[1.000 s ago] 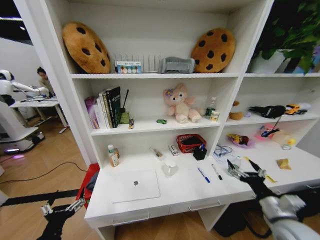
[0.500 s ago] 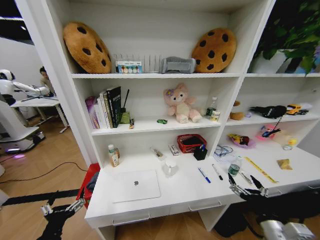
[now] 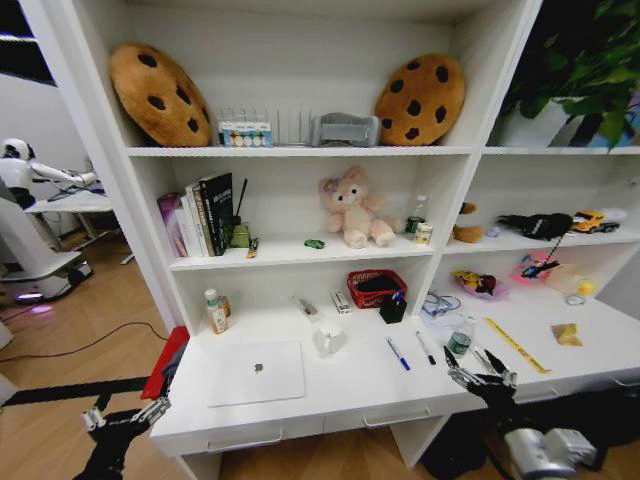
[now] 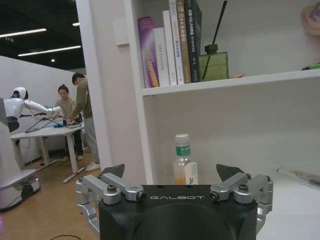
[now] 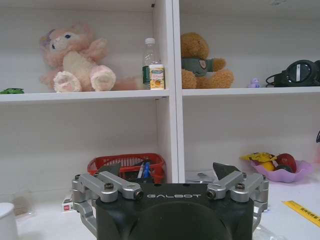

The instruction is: Organize the objects on the table.

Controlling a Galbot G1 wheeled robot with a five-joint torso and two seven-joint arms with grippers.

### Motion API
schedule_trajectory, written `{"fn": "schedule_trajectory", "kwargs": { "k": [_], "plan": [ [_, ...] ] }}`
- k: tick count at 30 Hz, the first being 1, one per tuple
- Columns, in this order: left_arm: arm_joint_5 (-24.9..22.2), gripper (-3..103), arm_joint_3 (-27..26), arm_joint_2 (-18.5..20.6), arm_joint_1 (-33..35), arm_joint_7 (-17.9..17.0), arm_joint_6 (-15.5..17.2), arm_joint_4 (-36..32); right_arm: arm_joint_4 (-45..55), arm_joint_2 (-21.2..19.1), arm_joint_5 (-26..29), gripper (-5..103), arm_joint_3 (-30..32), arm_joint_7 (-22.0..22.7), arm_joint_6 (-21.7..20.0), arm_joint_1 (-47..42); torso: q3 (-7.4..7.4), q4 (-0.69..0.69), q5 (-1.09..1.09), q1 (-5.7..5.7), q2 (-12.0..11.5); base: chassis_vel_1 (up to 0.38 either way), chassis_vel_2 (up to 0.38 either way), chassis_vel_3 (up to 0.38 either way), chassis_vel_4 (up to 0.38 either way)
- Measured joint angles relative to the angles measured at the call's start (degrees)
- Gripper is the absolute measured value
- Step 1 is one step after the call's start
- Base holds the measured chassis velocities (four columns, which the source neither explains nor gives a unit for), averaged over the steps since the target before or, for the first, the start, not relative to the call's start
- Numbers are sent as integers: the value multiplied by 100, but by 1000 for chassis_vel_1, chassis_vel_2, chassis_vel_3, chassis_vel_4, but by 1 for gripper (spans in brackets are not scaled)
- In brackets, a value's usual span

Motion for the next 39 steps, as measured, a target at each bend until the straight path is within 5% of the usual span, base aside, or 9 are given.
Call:
{"fn": "schedule_trajectory", "kwargs": {
  "k": [11,19,27,39],
  "plan": [
    [0,100,2,-2,0,2,0,0,-363,-326,-78,100,-368,-354,-2,415,-1,0,2,-2,0,-256,-271,250,261],
    [0,100,1,0,0,1,0,-1,-601,-968,-191,100,-1682,-454,-460,1245,0,-1,0,0,1,0,-29,17,-12],
    [0,100,-1,0,0,-1,0,0,-1570,-1258,163,100,-3373,812,-1700,3152,0,1,4,-1,1,26,44,-16,-30],
    [0,100,0,-1,0,-1,0,0,-2325,-1065,1234,102,-5052,1947,-2288,4746,0,2,2,-1,1,0,0,0,0]
  ]
}}
